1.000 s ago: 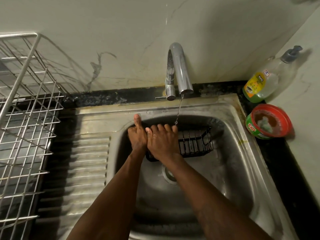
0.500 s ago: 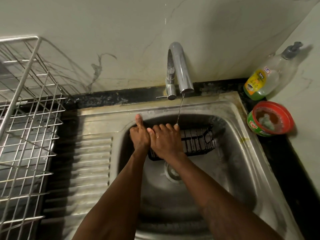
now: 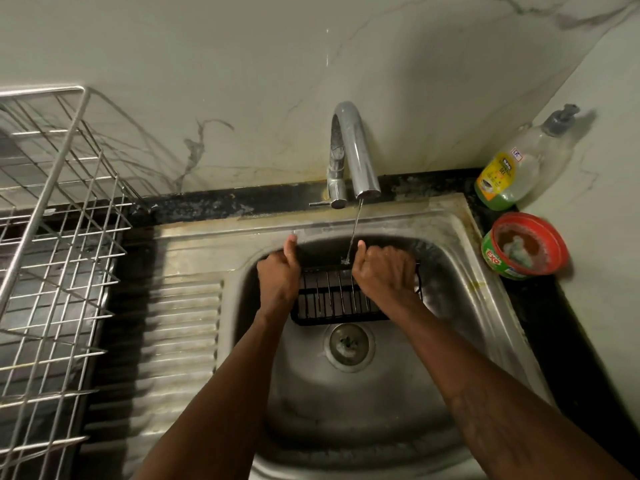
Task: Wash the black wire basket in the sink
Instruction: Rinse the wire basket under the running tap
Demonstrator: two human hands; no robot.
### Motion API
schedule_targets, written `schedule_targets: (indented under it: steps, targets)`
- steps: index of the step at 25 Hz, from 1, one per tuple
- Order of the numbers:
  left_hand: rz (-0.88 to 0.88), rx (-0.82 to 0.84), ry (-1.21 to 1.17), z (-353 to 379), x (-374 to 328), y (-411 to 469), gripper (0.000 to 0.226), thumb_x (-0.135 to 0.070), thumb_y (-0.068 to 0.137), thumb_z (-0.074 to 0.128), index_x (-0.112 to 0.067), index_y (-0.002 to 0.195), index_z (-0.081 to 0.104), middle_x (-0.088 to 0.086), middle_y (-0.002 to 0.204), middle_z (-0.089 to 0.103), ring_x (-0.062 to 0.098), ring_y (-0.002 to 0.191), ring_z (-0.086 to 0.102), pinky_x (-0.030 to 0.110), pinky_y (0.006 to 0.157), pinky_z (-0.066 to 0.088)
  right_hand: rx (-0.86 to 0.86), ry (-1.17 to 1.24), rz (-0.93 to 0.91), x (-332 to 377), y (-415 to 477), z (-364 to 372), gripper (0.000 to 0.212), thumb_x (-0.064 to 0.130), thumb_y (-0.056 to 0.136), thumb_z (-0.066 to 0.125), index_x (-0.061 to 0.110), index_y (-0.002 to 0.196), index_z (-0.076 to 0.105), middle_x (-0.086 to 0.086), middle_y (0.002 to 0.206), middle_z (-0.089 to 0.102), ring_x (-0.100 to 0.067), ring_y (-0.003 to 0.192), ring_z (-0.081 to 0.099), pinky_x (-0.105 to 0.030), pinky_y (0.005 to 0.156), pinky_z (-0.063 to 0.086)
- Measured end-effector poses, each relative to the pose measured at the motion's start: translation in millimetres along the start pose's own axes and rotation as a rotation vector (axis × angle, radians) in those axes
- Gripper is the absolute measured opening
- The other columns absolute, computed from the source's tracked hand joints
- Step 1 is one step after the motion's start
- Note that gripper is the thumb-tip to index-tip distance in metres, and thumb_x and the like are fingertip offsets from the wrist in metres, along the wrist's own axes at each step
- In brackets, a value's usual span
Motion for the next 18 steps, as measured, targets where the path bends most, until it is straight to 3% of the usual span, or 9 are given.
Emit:
schedule_targets:
  steps: [2,4,8,11,13,16,18]
  targets:
    - [0.176,0.094,0.320,14,-33,-10,0.066,-0.056,0.106,0.028,-0.017,0.065,0.062,-0.003,0.054,0.062,0.010,0.047,0.060,0.020,0.050,0.050,0.024,-0.017,0.008,6,1,-8,0.064,0.043,0.108,0.023,0.017,0.063,0.059,0.003,0.054,0.050,-0.016,0.049,0.050,-0.029,0.056,0.039]
    - [0.260,0.110,0.394,32,-60,-23,0.068,-0.052,0.107,0.027,-0.015,0.062,0.062,-0.004,0.051,0.060,0.010,0.043,0.057,0.022,0.049,0.050,0.057,-0.026,-0.037,21,3,-27,0.054,0.043,0.109,0.029,0.020,0.071,0.060,0.001,0.063,0.052,-0.018,0.060,0.052,-0.031,0.062,0.043]
    - [0.084,0.026,0.115,35,-57,-17,0.056,-0.043,0.105,0.046,-0.015,0.059,0.061,-0.001,0.052,0.061,0.012,0.046,0.056,0.021,0.051,0.046,-0.036,-0.028,-0.232,39,9,-77,0.042,0.044,0.108,0.036,0.023,0.078,0.056,-0.001,0.074,0.057,-0.018,0.073,0.060,-0.034,0.075,0.053]
    - [-0.196,0.000,-0.198,35,-30,-7,0.047,-0.044,0.096,0.060,-0.008,0.067,0.067,0.013,0.068,0.069,0.018,0.056,0.058,0.032,0.058,0.052,-0.203,0.217,-0.293,32,7,-100,0.053,0.054,0.105,0.037,0.023,0.073,0.066,0.003,0.065,0.059,-0.013,0.059,0.056,-0.028,0.064,0.048]
    - [-0.347,-0.043,-0.297,32,-22,-12,0.040,-0.042,0.093,0.065,-0.006,0.078,0.072,0.013,0.078,0.072,0.015,0.061,0.059,0.027,0.056,0.048,-0.171,0.372,-0.365,31,8,-102,0.062,0.058,0.106,0.032,0.021,0.071,0.068,0.003,0.061,0.059,-0.011,0.054,0.052,-0.028,0.060,0.044]
    - [-0.395,-0.008,-0.396,28,-13,-30,0.038,-0.039,0.098,0.059,-0.013,0.075,0.073,0.001,0.066,0.074,0.010,0.056,0.067,0.023,0.053,0.052,-0.026,0.344,-0.458,41,7,-98,0.065,0.058,0.107,0.022,0.022,0.087,0.072,0.001,0.072,0.066,-0.012,0.063,0.055,-0.030,0.067,0.041]
    - [-0.384,0.083,-0.408,33,-5,-39,0.047,-0.051,0.100,0.052,-0.018,0.077,0.076,0.002,0.071,0.076,0.014,0.068,0.074,0.030,0.066,0.061,-0.003,0.268,-0.490,49,0,-92,0.062,0.054,0.107,0.023,0.018,0.095,0.072,-0.002,0.076,0.068,-0.013,0.065,0.053,-0.031,0.069,0.037]
Point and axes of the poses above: each hand's wrist, its own y-axis towards the middle knuckle, its own z-axis out of the palm, x = y × z, the point moved 6 cm from there along y, towards the middle knuckle
